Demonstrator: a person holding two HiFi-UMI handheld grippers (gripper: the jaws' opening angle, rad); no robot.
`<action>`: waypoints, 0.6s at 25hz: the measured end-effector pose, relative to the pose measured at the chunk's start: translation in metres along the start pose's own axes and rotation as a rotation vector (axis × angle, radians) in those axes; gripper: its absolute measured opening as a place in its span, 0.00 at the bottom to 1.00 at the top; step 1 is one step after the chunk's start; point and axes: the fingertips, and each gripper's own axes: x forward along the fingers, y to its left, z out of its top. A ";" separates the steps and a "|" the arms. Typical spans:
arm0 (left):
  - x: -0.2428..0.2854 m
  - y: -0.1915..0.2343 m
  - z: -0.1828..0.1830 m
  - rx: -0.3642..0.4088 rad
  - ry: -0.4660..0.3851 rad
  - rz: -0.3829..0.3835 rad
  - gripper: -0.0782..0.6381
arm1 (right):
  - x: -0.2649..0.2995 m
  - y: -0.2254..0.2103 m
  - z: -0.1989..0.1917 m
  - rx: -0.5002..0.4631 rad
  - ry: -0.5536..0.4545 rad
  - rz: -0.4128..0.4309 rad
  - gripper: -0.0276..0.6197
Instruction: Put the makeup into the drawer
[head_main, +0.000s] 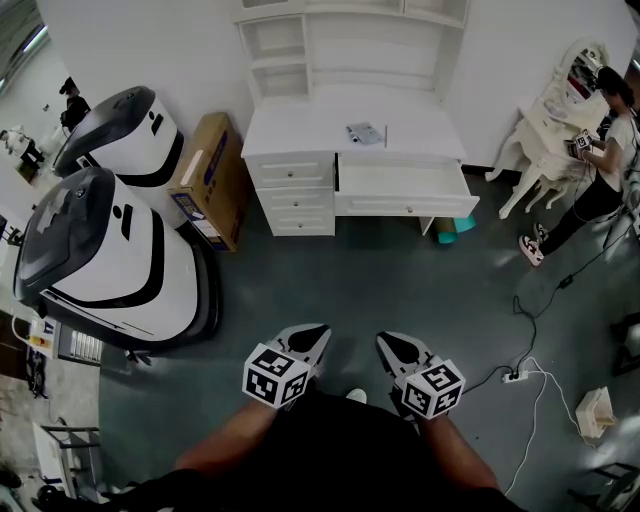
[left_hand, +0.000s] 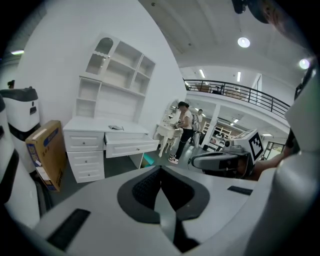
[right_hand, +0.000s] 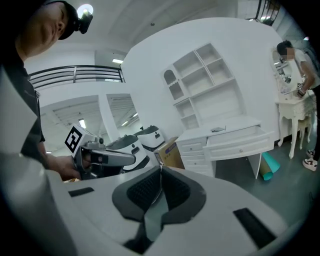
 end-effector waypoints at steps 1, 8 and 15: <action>0.000 0.001 0.001 0.003 -0.001 0.003 0.12 | 0.003 0.001 -0.003 0.000 0.013 0.006 0.09; -0.003 0.014 0.002 0.013 0.015 0.016 0.12 | 0.019 0.006 -0.006 -0.007 0.038 0.021 0.09; 0.004 0.030 0.013 0.024 0.023 0.005 0.12 | 0.036 0.001 0.001 0.006 0.043 0.005 0.09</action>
